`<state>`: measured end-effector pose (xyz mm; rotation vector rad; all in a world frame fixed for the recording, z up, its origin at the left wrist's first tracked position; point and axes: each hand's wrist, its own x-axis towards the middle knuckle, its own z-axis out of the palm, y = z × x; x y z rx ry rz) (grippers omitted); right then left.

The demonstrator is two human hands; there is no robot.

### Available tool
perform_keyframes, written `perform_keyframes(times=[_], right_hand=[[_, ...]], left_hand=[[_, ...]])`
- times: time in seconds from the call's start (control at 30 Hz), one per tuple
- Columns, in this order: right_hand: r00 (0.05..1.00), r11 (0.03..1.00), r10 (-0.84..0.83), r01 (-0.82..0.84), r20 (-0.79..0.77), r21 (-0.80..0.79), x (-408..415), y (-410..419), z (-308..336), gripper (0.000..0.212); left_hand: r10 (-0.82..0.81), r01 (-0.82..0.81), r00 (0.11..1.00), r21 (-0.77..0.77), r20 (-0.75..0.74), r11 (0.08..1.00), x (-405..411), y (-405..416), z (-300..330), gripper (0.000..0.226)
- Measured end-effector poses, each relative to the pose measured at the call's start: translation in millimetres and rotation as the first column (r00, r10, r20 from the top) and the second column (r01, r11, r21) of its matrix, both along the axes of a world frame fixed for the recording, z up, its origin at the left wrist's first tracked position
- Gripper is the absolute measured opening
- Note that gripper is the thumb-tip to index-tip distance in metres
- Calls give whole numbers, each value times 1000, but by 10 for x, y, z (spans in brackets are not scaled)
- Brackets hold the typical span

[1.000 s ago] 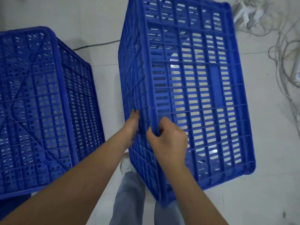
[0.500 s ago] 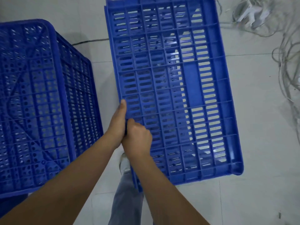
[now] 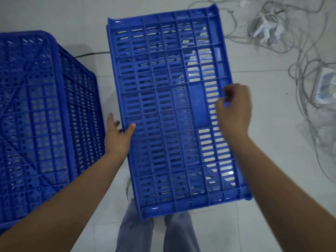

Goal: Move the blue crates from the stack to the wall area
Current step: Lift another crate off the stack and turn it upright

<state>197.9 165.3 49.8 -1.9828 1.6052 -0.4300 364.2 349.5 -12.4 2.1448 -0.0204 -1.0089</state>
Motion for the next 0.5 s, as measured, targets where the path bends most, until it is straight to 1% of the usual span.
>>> perform_keyframes(times=[0.03, 0.07, 0.1, 0.17, 0.2, 0.27, 0.33, 0.37, 0.4, 0.43, 0.5], right_hand=[[998, 999, -42, 42, -46, -16, -140, -190, -45, 29], [992, 996, -86, 87, -88, 18, -267, -333, -106, 35], [985, 985, -132, 143, -115, 97, -380, -429, -179, 43], [972, 916, -185, 225, -147, 333, -528, -497, -333, 58], [970, 855, -184, 236, -157, 461, -564, -472, -395, 63], [968, 688, -222, 242, -119, 684, -595, -375, -464, 70], [944, 522, -321, 245, -78, 817, -625, -319, -475, 78], [941, 463, -333, 223, -65, 858, -662, -329, -489, 80], [944, 414, -327, 184, -43, 891, -705, -346, -499, 75], [947, 381, -322, 134, -5, 915, -741, -358, -491, 64], [943, 350, -329, 71, 51, 934, -788, -345, -482, 41]], left_hand=[[-13, 14, 995, -7, 96, 1000, -12, 12, 6, 82], [-47, 53, 981, -27, 187, 998, -35, 23, 13, 85], [-92, 108, 961, -44, 260, 993, -66, 31, 18, 86], [-188, 213, 923, -41, 334, 976, -119, 28, 12, 80], [-223, 247, 914, -27, 338, 969, -132, 19, 3, 77], [-258, 274, 913, -7, 317, 962, -136, -10, -17, 75], [-297, 296, 902, 52, 312, 954, -132, -42, -9, 78], [-333, 316, 886, 104, 324, 943, -135, -55, 3, 79], [-371, 335, 866, 162, 335, 928, -143, -63, 22, 79], [-402, 347, 847, 211, 348, 914, -151, -68, 41, 79], [-444, 361, 820, 276, 360, 891, -163, -76, 72, 78]])
